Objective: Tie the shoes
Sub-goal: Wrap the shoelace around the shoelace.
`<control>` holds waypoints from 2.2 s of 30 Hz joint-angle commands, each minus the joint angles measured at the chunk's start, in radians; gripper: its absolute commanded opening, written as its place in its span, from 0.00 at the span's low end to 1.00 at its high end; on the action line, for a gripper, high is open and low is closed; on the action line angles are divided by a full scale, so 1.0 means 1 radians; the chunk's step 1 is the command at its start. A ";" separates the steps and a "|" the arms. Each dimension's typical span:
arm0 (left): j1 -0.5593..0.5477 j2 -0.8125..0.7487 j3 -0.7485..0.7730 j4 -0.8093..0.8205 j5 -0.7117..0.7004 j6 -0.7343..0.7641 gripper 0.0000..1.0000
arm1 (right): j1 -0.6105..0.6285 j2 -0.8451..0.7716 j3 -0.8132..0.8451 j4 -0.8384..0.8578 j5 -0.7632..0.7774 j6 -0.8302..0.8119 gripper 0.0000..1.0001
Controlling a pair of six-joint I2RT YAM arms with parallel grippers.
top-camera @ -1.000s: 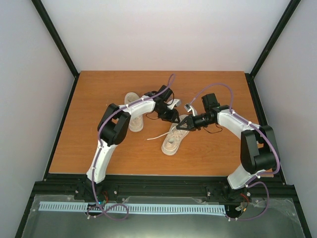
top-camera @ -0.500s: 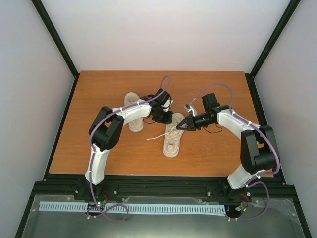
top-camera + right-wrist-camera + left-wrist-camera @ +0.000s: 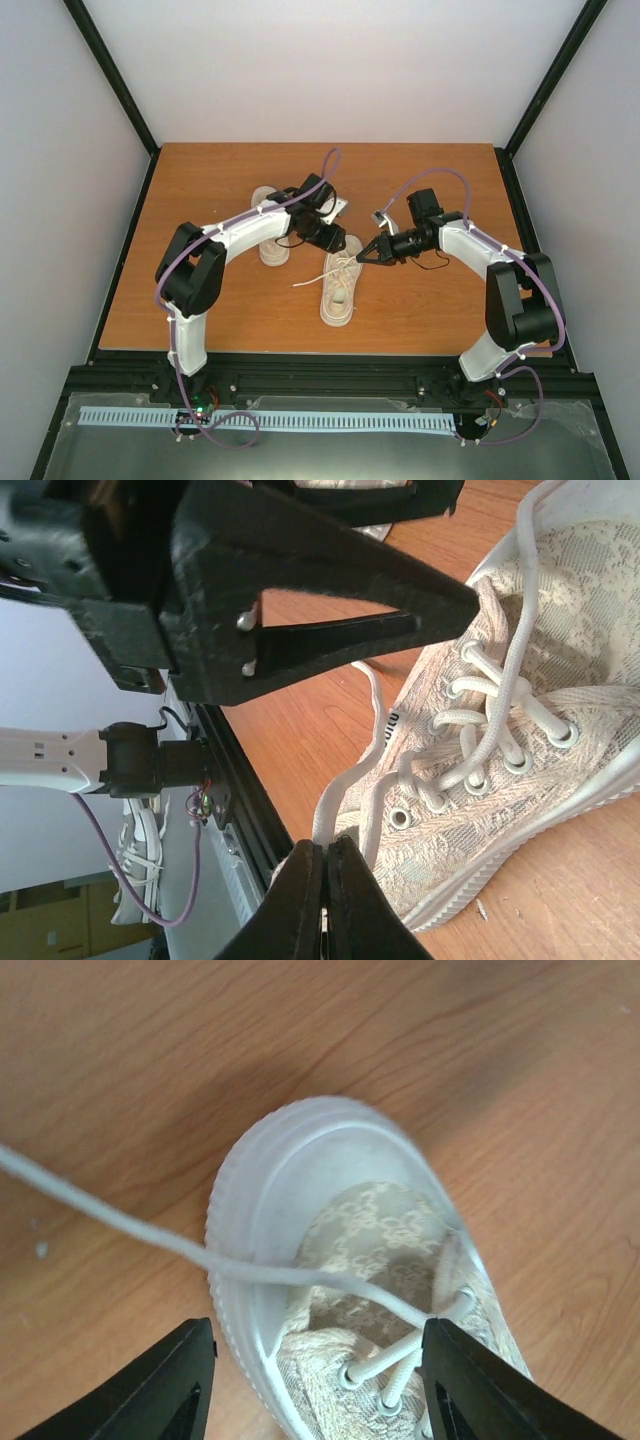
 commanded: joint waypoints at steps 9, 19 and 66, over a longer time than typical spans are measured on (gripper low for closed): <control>0.008 0.059 0.126 -0.052 0.237 0.516 0.64 | 0.006 -0.040 -0.002 -0.003 -0.004 -0.010 0.03; 0.006 0.098 0.137 -0.053 0.189 0.594 0.65 | 0.005 -0.037 0.000 -0.005 -0.011 -0.008 0.03; 0.033 -0.106 -0.076 0.040 0.198 0.375 0.40 | 0.006 -0.030 0.001 0.012 -0.022 0.002 0.03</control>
